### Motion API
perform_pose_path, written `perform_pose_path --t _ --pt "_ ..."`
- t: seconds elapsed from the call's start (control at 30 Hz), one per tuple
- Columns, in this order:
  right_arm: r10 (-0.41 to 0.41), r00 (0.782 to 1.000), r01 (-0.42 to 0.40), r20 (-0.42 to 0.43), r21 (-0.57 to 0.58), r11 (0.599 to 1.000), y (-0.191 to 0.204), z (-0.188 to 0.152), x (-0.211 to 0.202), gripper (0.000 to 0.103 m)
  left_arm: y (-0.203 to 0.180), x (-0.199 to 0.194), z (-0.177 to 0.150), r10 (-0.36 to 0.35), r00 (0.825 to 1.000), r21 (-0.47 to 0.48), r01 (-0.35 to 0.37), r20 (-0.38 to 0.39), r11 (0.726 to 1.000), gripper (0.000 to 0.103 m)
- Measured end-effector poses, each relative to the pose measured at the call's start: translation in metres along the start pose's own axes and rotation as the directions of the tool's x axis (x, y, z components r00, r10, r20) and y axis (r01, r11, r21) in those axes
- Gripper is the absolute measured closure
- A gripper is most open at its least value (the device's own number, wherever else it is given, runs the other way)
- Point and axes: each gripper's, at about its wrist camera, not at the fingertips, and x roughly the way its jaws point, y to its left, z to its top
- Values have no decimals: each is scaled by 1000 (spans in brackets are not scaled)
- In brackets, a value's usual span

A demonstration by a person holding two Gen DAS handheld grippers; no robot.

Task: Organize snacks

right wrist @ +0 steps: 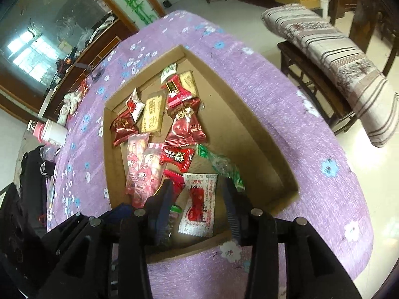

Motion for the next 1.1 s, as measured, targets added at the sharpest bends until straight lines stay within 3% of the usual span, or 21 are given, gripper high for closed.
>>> perform_pose_path --t 0.17,0.27,0.33,0.5,0.57,0.63,0.73,0.83,0.97,1.1 --pt "-77 994 79 78 -26 997 11 -20 -31 44 -2 -27 -16 -2 998 64 -2 62 998 38" --pt "-154 976 160 152 -34 986 16 -38 -55 31 -3 -42 -25 -2 993 94 -9 114 996 33" --pt "-175 968 182 178 -23 983 16 -49 -65 31 -2 -48 -28 3 992 92 -15 128 996 33" --pt "-173 974 173 149 14 985 12 -59 -64 31 2 -55 -32 38 992 58 -45 116 997 33" --pt "-163 976 164 146 11 986 14 -59 -63 31 4 -60 -32 82 988 47 -89 129 995 33" --pt "-147 978 150 147 -8 989 17 -55 -61 31 7 -62 -31 127 983 20 -131 132 991 21" --pt "-121 983 125 136 -26 992 21 -44 -59 30 12 -68 -31 184 975 -43 -180 127 983 13" --pt "-87 985 95 146 -54 994 23 -42 -57 23 12 -70 -35 272 955 -66 -266 119 962 9" --pt "-51 992 62 115 -91 994 19 -43 -49 23 14 -68 -39 390 918 -114 -381 69 918 9" --pt "-27 994 40 109 -112 993 13 -48 -45 23 12 -70 -47 457 890 -119 -454 -1 883 8"
